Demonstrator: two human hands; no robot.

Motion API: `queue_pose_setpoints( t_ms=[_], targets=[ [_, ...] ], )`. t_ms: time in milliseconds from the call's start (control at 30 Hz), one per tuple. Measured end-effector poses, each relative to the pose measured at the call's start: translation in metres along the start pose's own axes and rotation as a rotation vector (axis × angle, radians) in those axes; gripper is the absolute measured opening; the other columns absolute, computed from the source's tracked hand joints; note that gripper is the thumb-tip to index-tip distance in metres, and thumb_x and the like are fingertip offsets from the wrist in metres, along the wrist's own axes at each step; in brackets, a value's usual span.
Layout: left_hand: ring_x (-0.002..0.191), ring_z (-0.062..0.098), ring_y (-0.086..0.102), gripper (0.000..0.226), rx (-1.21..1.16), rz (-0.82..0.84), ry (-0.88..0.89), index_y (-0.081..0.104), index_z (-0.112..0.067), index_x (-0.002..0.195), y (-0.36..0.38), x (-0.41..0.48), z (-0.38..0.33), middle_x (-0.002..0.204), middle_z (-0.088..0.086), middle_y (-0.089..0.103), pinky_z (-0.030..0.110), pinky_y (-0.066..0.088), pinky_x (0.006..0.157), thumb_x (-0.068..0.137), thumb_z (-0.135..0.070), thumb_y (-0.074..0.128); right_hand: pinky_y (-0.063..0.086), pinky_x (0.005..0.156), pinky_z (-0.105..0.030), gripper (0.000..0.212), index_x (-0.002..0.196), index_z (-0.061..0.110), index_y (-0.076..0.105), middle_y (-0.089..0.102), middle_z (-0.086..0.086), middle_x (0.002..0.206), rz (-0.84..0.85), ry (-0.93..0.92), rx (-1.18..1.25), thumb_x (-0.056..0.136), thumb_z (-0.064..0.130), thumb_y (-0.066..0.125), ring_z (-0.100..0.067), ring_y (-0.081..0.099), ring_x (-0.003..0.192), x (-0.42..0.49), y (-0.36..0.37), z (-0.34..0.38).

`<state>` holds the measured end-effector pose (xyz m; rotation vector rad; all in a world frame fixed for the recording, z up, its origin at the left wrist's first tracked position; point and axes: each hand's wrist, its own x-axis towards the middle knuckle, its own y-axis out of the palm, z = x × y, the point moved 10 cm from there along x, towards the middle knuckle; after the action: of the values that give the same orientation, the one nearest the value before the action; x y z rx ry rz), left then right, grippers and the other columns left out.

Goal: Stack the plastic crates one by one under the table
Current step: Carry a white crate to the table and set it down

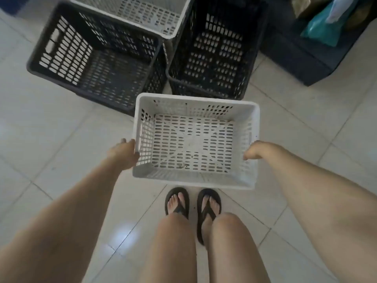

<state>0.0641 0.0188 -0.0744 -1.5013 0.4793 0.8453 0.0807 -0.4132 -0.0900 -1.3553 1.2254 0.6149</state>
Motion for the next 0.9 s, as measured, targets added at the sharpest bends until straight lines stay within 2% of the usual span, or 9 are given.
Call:
queue_pose_setpoints(
  t_ms=[100, 167, 233, 267, 300, 367, 567, 800, 900],
  targets=[
    [0.133, 0.042, 0.034, 0.087, -0.116, -0.051, -0.078, 0.006, -0.011, 0.149, 0.051, 0.054, 0.015, 0.152, 0.024, 0.017, 0.052, 0.037, 0.103, 0.088, -0.042, 0.058, 0.017, 0.116, -0.055, 0.125, 0.149, 0.012, -0.021, -0.006, -0.024, 0.159, -0.167, 0.209, 0.3, 0.076, 0.046, 0.074, -0.045, 0.007, 0.145, 0.061, 0.025, -0.015],
    [0.14, 0.043, 0.023, 0.105, -0.297, -0.08, -0.125, -0.012, -0.012, 0.149, 0.08, 0.082, 0.02, 0.158, 0.023, -0.001, 0.054, 0.03, 0.109, 0.085, -0.039, 0.065, 0.022, 0.113, -0.057, 0.126, 0.15, 0.017, -0.021, 0.007, -0.022, 0.159, -0.347, 0.271, 0.617, 0.074, 0.038, 0.078, -0.044, 0.016, 0.143, 0.093, 0.036, -0.021],
    [0.129, 0.046, 0.04, 0.083, -0.533, -0.16, -0.171, 0.005, -0.013, 0.148, 0.094, 0.103, 0.028, 0.148, 0.026, 0.029, 0.053, 0.043, 0.099, 0.087, -0.017, 0.062, 0.036, 0.106, -0.051, 0.104, 0.152, 0.01, 0.0, 0.033, -0.021, 0.15, -0.474, 0.336, 0.859, 0.079, 0.026, 0.072, -0.041, 0.038, 0.134, 0.113, 0.045, -0.032],
    [0.113, 0.047, 0.052, 0.058, -0.581, -0.247, -0.193, 0.025, -0.011, 0.135, 0.09, 0.106, 0.033, 0.126, 0.026, 0.049, 0.05, 0.05, 0.081, 0.086, -0.007, 0.055, 0.042, 0.099, -0.045, 0.083, 0.148, 0.003, 0.02, 0.044, -0.022, 0.143, -0.536, 0.373, 0.91, 0.082, 0.017, 0.067, -0.04, 0.047, 0.128, 0.116, 0.045, -0.04],
    [0.096, 0.046, 0.058, 0.035, -0.579, -0.308, -0.215, 0.035, -0.008, 0.115, 0.086, 0.107, 0.038, 0.103, 0.022, 0.055, 0.044, 0.048, 0.066, 0.084, -0.001, 0.048, 0.046, 0.088, -0.039, 0.06, 0.138, -0.003, 0.038, 0.053, -0.023, 0.135, -0.566, 0.404, 0.936, 0.084, 0.009, 0.062, -0.039, 0.054, 0.121, 0.115, 0.046, -0.047],
    [0.08, 0.039, 0.054, 0.024, -0.542, -0.322, -0.198, 0.032, -0.008, 0.095, 0.077, 0.105, 0.038, 0.088, 0.017, 0.051, 0.038, 0.04, 0.062, 0.08, 0.003, 0.047, 0.044, 0.072, -0.031, 0.035, 0.12, -0.009, 0.054, 0.06, -0.025, 0.124, -0.584, 0.393, 0.945, 0.085, -0.001, 0.055, -0.039, 0.062, 0.109, 0.105, 0.043, -0.057],
    [0.077, 0.034, 0.049, 0.026, -0.497, -0.276, -0.169, 0.036, -0.006, 0.096, 0.005, 0.035, 0.041, 0.089, 0.017, 0.049, 0.04, 0.043, 0.063, 0.078, 0.003, 0.052, 0.045, 0.069, -0.028, 0.027, 0.113, -0.009, 0.057, 0.063, -0.025, 0.117, -0.543, 0.33, 0.869, 0.088, 0.0, 0.053, -0.038, 0.065, 0.099, 0.008, 0.008, -0.079],
    [0.078, 0.03, 0.047, 0.023, -0.507, -0.244, -0.089, 0.035, -0.004, 0.097, -0.104, -0.11, 0.038, 0.085, 0.015, 0.045, 0.035, 0.034, 0.055, 0.082, 0.005, 0.049, 0.045, 0.07, -0.028, 0.027, 0.111, -0.009, 0.058, 0.063, -0.025, 0.116, -0.508, 0.332, 0.927, 0.086, 0.001, 0.056, -0.038, 0.065, 0.098, -0.157, -0.035, -0.143],
    [0.086, 0.034, 0.052, 0.03, -0.415, -0.199, -0.015, 0.042, 0.002, 0.108, -0.156, -0.153, 0.025, 0.094, 0.018, 0.05, 0.039, 0.043, 0.066, 0.081, 0.003, 0.055, 0.045, 0.069, -0.028, 0.027, 0.11, -0.008, 0.058, 0.063, -0.024, 0.116, -0.53, 0.321, 0.977, 0.084, 0.0, 0.057, -0.037, 0.065, 0.098, -0.223, -0.063, -0.177]
  ],
)
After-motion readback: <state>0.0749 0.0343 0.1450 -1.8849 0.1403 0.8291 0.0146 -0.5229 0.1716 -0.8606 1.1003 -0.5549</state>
